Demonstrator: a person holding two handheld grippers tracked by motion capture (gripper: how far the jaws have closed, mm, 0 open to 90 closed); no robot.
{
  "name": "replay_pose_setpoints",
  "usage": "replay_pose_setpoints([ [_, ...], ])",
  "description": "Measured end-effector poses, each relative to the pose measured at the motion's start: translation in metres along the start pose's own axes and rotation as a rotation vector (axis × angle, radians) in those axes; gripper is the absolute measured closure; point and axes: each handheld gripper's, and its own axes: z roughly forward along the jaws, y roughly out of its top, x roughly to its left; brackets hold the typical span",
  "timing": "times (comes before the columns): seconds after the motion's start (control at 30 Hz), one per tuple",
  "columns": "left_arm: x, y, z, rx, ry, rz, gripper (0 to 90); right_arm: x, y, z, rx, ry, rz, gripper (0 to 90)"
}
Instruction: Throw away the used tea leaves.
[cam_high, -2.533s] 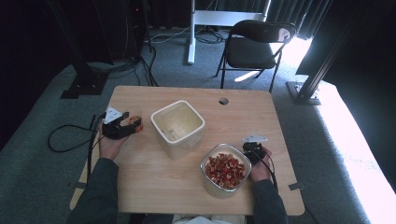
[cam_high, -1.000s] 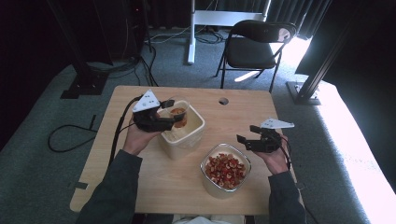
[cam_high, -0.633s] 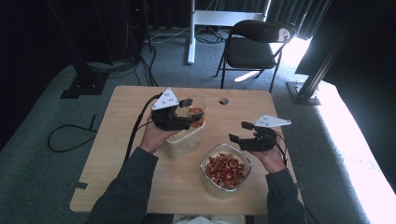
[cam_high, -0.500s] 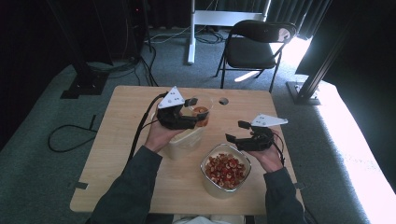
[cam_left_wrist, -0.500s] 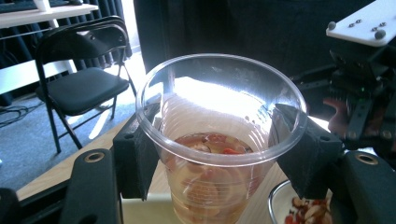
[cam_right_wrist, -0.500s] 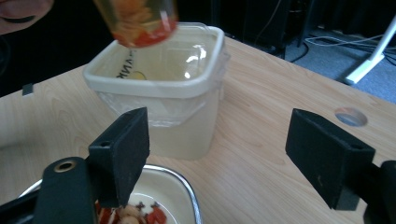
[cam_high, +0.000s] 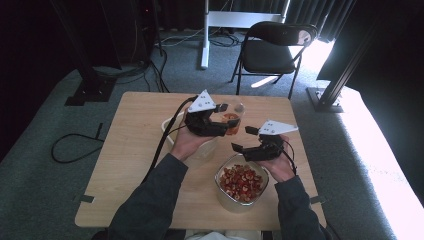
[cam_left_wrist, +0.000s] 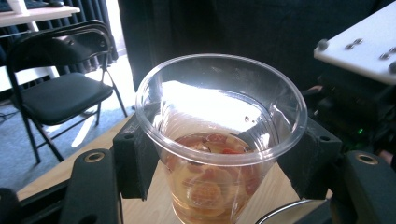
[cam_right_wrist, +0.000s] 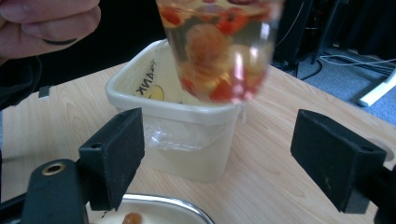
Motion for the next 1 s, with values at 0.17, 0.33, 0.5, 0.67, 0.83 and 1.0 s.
replay_pose_setpoints([
  [0.17, -0.01, 0.002, 0.008, -0.005, -0.04, -0.001, 36.3, -0.002, 0.003, 0.003, -0.023, -0.019, 0.002, 22.1],
  [0.33, -0.017, 0.003, 0.016, -0.005, -0.066, -0.004, 36.3, -0.005, 0.005, 0.003, -0.047, -0.006, 0.006, 30.1],
  [0.5, -0.021, 0.004, 0.02, -0.001, -0.078, 0.004, 36.2, -0.006, 0.002, 0.001, -0.049, -0.004, -0.002, 40.5],
  [0.67, -0.022, 0.003, 0.022, -0.007, -0.092, -0.001, 34.7, -0.006, -0.001, -0.003, -0.06, -0.014, -0.006, 41.6],
  [0.83, -0.021, 0.004, 0.023, -0.01, -0.094, -0.025, 29.6, -0.006, -0.003, -0.006, -0.075, -0.025, -0.007, 42.1],
  [1.0, -0.022, 0.004, 0.021, -0.007, -0.082, -0.022, 25.8, -0.007, -0.004, -0.006, -0.087, -0.038, 0.005, 42.3],
])
